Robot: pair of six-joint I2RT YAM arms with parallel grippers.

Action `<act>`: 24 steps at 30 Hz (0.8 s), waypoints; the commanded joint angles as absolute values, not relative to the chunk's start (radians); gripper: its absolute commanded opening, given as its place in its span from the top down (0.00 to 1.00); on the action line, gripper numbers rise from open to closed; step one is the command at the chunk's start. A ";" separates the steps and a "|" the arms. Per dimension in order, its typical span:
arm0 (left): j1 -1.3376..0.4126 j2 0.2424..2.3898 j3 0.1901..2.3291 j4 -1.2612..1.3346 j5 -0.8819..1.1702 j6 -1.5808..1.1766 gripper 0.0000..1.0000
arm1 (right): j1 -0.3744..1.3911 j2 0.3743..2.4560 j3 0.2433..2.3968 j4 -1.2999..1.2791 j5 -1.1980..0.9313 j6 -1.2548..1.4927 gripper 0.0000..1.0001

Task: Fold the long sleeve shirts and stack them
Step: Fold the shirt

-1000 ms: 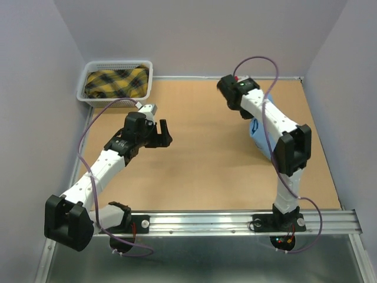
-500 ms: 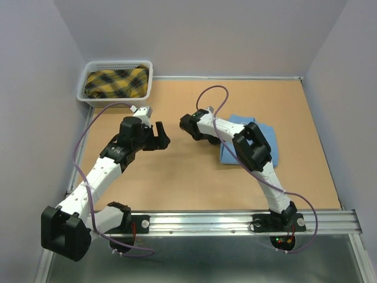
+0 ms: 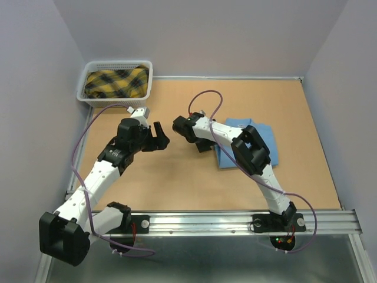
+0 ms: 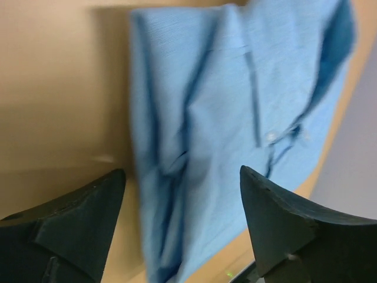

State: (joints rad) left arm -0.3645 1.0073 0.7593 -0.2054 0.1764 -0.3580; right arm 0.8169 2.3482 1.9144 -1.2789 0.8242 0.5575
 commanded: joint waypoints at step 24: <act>-0.667 1.555 1.164 0.038 0.273 -0.620 0.25 | 0.037 1.462 1.315 -0.755 0.128 0.512 0.16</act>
State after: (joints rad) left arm -0.5980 1.4448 1.0454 -0.0624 0.2379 -0.5766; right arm 0.1207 1.4990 1.4258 -0.8486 0.2844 0.4931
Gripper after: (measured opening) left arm 0.753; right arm 0.840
